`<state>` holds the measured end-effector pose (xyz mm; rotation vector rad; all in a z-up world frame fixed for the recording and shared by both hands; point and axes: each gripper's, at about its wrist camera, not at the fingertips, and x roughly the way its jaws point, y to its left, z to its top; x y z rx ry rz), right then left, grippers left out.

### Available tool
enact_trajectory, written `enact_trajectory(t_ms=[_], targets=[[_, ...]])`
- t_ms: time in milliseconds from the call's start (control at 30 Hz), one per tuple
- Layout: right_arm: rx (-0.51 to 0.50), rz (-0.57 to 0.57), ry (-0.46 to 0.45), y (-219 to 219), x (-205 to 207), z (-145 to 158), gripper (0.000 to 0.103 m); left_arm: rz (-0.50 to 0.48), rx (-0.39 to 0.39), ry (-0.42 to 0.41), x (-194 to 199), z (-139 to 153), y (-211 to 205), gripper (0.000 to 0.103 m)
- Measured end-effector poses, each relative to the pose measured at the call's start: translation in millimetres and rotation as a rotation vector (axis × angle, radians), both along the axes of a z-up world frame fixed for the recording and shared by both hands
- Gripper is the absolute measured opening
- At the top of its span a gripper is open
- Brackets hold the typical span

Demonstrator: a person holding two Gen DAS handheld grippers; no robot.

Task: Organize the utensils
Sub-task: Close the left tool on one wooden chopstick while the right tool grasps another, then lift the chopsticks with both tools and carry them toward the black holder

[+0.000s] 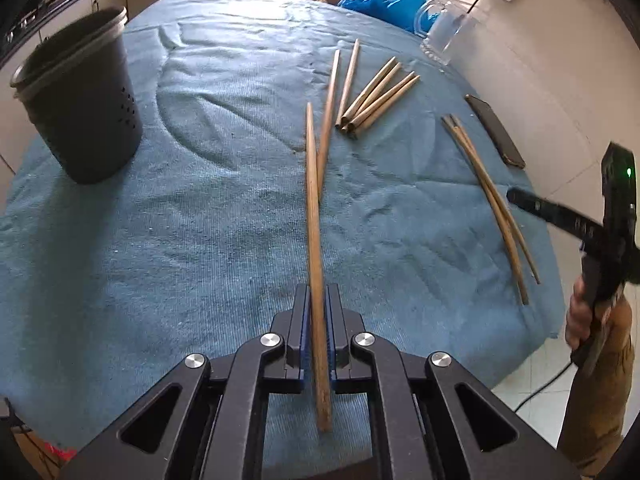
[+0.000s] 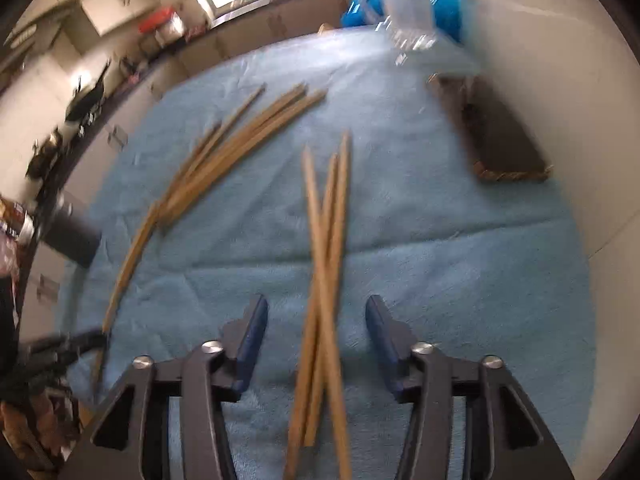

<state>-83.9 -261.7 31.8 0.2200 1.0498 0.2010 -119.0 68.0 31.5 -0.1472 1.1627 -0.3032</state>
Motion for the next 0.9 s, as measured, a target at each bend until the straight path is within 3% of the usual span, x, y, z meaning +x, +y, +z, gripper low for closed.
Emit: enact_trajectory(t_ms=[300,400,433,500,533,567,733,800,900], targets=[[-0.125,0.096,-0.062,32.8,15.0,4.2,0.055,0.027,0.037,-0.056,-3.7,13.4,9.6,0.007],[-0.219,0.143,-0.108,49.1,21.1,7.9,0.054,0.038,0.045,-0.065,5.1,14.7,9.4,0.007],[-0.252,0.152,-0.109,52.0,24.9,7.4,0.049,0.045,0.047,-0.065,7.5,14.4,9.9,0.007],[-0.303,0.157,-0.086,57.1,38.5,-1.5,0.029,0.052,0.046,-0.063,10.3,14.9,12.5,0.008],[-0.307,0.157,-0.066,57.0,43.3,-5.5,0.011,0.054,0.046,-0.065,11.2,15.1,13.1,0.008],[-0.313,0.147,-0.035,56.2,49.8,-11.1,0.009,0.055,0.046,-0.067,13.1,15.0,13.8,0.008],[-0.153,0.175,0.001,63.3,50.6,-4.5,0.008,0.061,0.042,-0.071,18.3,14.2,17.4,0.008],[-0.028,0.217,0.02,70.4,48.6,-1.7,0.008,0.063,0.044,-0.07,20.6,13.5,16.8,0.008],[-0.008,0.208,0.029,76.8,50.6,-3.6,0.013,0.062,0.039,-0.075,25.5,14.1,14.7,0.008]])
